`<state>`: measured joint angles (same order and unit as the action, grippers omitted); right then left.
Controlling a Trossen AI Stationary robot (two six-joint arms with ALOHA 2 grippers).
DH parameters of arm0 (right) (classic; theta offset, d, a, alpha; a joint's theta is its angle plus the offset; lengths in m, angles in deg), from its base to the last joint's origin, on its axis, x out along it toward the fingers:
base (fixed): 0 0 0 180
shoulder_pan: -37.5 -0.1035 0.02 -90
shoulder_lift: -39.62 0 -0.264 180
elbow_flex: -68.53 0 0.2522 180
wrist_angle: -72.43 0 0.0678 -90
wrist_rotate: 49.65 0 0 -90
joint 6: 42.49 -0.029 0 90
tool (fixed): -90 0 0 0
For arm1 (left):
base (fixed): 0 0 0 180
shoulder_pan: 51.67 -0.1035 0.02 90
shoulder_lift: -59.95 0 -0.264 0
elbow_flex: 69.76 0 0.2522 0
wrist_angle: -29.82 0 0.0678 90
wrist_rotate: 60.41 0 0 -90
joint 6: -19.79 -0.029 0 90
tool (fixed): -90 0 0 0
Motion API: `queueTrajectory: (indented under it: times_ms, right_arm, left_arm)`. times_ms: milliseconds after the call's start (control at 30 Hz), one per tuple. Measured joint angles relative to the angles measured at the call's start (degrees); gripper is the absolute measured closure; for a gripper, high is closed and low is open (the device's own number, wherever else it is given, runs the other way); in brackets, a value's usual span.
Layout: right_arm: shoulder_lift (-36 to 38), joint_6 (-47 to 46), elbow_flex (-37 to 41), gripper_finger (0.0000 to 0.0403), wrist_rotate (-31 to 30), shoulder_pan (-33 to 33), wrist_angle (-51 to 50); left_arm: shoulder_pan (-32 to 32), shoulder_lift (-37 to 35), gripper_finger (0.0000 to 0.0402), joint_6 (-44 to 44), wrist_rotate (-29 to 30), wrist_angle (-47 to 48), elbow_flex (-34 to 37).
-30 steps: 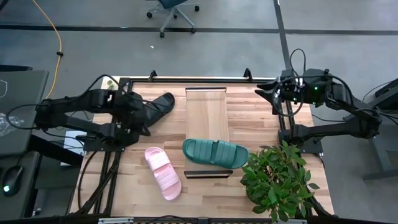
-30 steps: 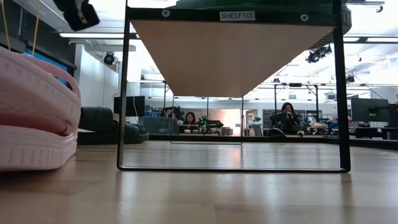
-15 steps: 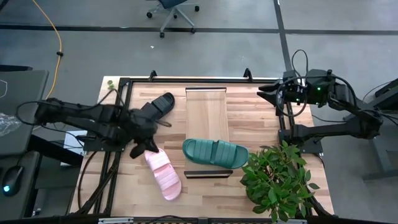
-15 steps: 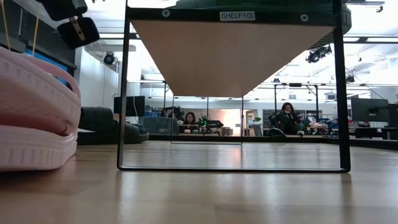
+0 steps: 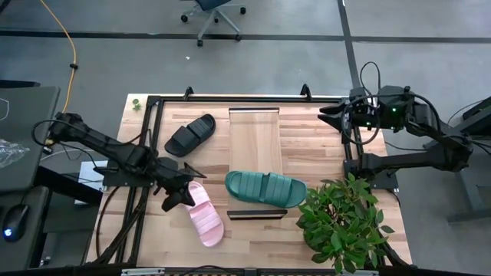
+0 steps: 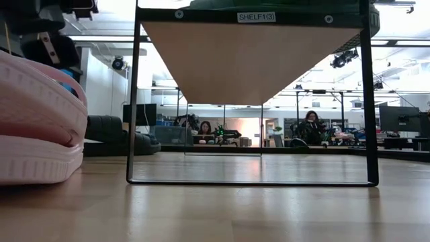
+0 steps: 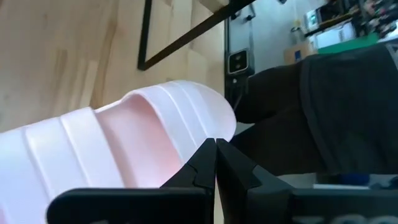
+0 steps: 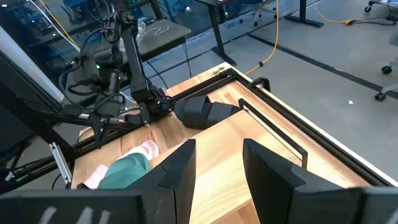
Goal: Pick and place slippers onto the shelf
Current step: Put the pink pair of slippers on the shelf
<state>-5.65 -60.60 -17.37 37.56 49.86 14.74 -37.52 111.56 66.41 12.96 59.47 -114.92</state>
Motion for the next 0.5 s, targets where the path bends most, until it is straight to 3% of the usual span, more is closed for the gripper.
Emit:
queueTrajectory:
  times_ms: [233, 500]
  right_arm:
    - [0.00, -0.23, 0.00, 0.0279, 1.54, 0.00, -0.36]
    - [0.00, -0.50, 0.00, 0.0279, 2.30, 0.00, -0.54]
  left_arm:
    - [0.13, 0.00, 0.0395, 4.48, 0.51, -10.04, 4.88]
    - [0.13, 0.47, 0.0317, 4.83, 1.21, -10.03, 6.82]
